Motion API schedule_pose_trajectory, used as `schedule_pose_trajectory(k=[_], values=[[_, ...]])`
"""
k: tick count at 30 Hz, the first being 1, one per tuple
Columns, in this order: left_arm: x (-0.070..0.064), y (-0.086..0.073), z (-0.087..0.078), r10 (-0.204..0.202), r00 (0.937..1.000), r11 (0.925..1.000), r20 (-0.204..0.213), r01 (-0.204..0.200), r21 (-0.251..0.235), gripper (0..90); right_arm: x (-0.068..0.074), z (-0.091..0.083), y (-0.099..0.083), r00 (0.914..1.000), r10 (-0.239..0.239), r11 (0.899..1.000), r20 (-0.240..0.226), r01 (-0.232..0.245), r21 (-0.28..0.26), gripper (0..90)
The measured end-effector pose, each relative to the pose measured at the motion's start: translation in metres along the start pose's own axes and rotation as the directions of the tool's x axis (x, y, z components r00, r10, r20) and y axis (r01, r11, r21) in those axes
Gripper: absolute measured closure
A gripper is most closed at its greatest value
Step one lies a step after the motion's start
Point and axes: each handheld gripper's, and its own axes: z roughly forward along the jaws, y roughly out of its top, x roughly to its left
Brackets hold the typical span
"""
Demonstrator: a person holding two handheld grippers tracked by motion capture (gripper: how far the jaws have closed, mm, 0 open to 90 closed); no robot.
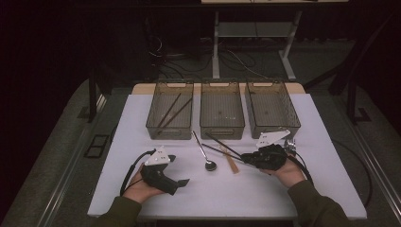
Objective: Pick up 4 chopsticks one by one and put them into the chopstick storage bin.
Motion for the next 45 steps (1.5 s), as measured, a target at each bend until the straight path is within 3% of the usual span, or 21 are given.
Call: schedule_pose_trajectory(k=[9,24,45], values=[[0.001,-0.003,-0.005,-0.073,0.9973,0.9965,-0.004,0.073,-0.041,0.0,0.000,-0.007,0.009,0.9993,0.029,0.999,0.024,-0.029,-0.031,85.1],[0.000,-0.002,-0.002,-0.039,0.9992,0.9989,0.010,0.039,-0.024,0.0,-0.007,-0.005,0.033,0.9949,0.090,0.991,0.047,-0.085,-0.106,85.1],[0.001,-0.001,-0.002,-0.043,0.9990,0.9985,0.015,0.043,-0.032,0.0,-0.009,0.013,0.077,0.9878,0.129,0.986,0.087,-0.118,-0.118,85.1]])
